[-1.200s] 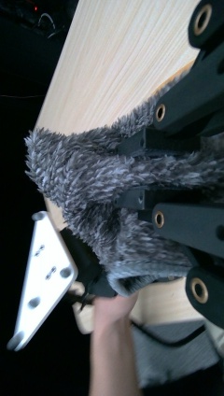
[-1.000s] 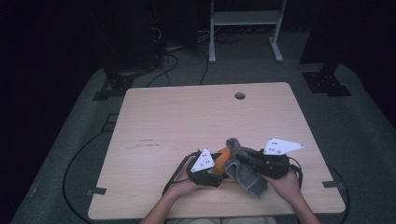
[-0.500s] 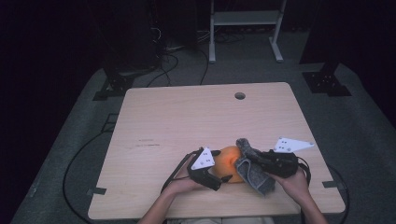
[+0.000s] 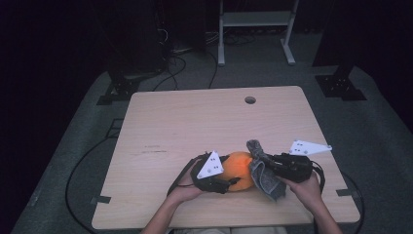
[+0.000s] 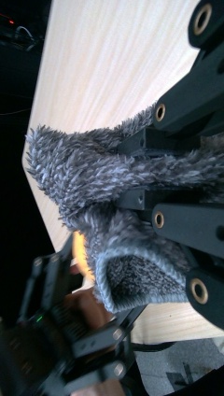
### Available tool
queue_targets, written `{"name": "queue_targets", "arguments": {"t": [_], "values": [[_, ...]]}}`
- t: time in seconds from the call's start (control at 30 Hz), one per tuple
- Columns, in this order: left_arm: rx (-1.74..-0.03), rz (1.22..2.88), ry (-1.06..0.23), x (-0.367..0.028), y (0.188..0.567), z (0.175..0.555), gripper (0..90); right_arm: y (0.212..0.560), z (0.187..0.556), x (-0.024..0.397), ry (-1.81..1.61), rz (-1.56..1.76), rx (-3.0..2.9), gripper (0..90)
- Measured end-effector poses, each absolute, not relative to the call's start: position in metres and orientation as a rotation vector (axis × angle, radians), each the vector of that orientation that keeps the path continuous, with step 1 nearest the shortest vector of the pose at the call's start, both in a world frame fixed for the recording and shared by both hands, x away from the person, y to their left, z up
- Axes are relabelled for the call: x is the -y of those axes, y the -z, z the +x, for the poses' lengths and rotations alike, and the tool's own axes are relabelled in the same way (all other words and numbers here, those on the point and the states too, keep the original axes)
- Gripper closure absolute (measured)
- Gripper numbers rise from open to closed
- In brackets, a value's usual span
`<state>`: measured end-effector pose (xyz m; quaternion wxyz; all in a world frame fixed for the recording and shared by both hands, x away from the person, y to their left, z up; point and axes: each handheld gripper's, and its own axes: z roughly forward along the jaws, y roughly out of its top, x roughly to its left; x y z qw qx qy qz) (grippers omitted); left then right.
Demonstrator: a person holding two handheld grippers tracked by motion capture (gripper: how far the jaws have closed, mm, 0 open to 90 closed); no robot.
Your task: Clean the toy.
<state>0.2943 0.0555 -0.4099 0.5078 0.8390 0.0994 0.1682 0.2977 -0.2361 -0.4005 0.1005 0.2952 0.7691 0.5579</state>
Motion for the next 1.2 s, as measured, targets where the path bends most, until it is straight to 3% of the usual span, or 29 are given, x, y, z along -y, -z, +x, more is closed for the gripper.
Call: {"name": "queue_targets", "arguments": {"t": [0.33,0.53,0.77,0.9,1.2], "values": [[-0.306,2.092,-0.303,-0.069,0.417,0.306,31.1,0.415,0.304,0.219,-1.552,0.918,-2.348,77.5],[-0.342,2.021,-0.288,-0.059,0.43,0.308,24.7,0.384,0.286,0.206,-1.62,0.77,-2.285,77.5],[-0.279,1.974,-0.166,-0.07,0.426,0.312,13.5,0.4,0.287,0.202,-1.506,0.787,-2.375,77.7],[-0.32,2.004,-0.186,-0.071,0.43,0.317,8.8,0.401,0.285,0.203,-1.498,0.767,-2.387,77.7],[-0.25,2.015,-0.161,-0.07,0.434,0.315,9.4,0.408,0.292,0.215,-1.483,0.836,-2.382,77.6]]}}
